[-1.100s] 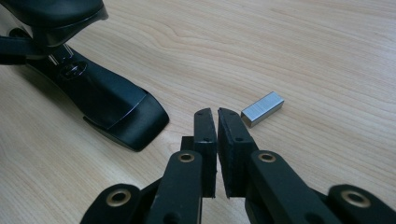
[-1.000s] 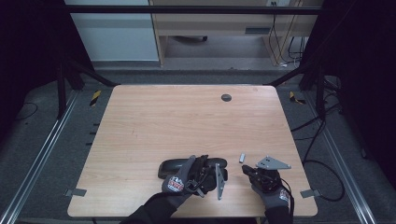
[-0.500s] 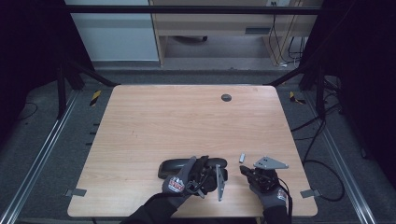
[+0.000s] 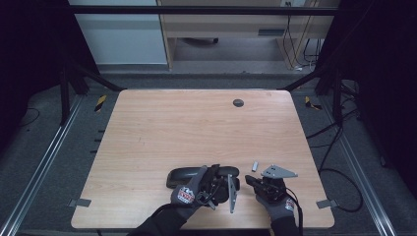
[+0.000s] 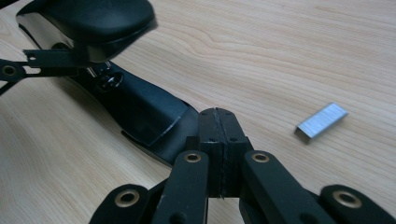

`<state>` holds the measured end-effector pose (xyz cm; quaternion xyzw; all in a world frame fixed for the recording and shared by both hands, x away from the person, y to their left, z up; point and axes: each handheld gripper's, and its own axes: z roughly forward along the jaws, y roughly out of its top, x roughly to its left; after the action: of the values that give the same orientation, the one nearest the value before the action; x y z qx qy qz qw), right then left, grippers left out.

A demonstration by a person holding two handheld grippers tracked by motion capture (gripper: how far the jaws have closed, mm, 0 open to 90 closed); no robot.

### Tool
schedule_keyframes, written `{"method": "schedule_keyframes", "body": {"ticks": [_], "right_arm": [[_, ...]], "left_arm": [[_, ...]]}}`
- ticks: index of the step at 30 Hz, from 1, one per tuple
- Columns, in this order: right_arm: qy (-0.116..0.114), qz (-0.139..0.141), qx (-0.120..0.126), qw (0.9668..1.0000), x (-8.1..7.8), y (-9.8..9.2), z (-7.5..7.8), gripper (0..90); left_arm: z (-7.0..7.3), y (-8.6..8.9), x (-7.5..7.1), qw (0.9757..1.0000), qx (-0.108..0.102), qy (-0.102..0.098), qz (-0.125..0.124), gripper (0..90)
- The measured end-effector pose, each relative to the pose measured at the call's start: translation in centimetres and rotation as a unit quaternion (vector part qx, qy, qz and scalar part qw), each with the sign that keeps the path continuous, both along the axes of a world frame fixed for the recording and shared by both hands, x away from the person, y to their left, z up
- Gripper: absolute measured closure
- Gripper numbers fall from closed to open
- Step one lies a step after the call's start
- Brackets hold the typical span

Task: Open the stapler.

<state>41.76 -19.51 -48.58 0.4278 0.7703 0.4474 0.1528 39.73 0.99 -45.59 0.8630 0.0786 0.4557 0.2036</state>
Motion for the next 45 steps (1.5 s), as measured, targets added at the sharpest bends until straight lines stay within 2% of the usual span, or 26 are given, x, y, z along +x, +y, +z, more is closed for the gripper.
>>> {"method": "schedule_keyframes", "body": {"ticks": [11, 18, 28, 42, 45], "right_arm": [[0.0, 0.014, -0.004, 0.9999, 0.2, 2.2, -0.6, 90.0], [0.01, 0.029, -0.014, 0.9994, 0.3, 3.4, -1.2, 90.0], [0.014, 0.036, -0.016, 0.9991, 0.4, 3.9, -1.5, 90.0], [0.015, 0.03, -0.011, 0.9994, 0.3, 4.3, -1.5, 90.0], [0.015, 0.03, -0.01, 0.9994, 0.3, 4.2, -1.5, 90.0]], "left_arm": [[-0.1, -0.1, -0.1, 0.9999, 0.007, -0.008, 0.001, 52.1], [-0.1, -0.1, -0.1, 0.9999, 0.008, -0.007, 0.002, 52.1], [0.0, -0.1, -0.1, 1.0, 0.006, -0.004, 0.002, 52.1], [0.0, 0.0, -0.1, 1.0, 0.007, -0.004, 0.002, 52.1], [0.1, 0.1, -0.1, 1.0, 0.0, -0.007, 0.002, 52.2]]}}
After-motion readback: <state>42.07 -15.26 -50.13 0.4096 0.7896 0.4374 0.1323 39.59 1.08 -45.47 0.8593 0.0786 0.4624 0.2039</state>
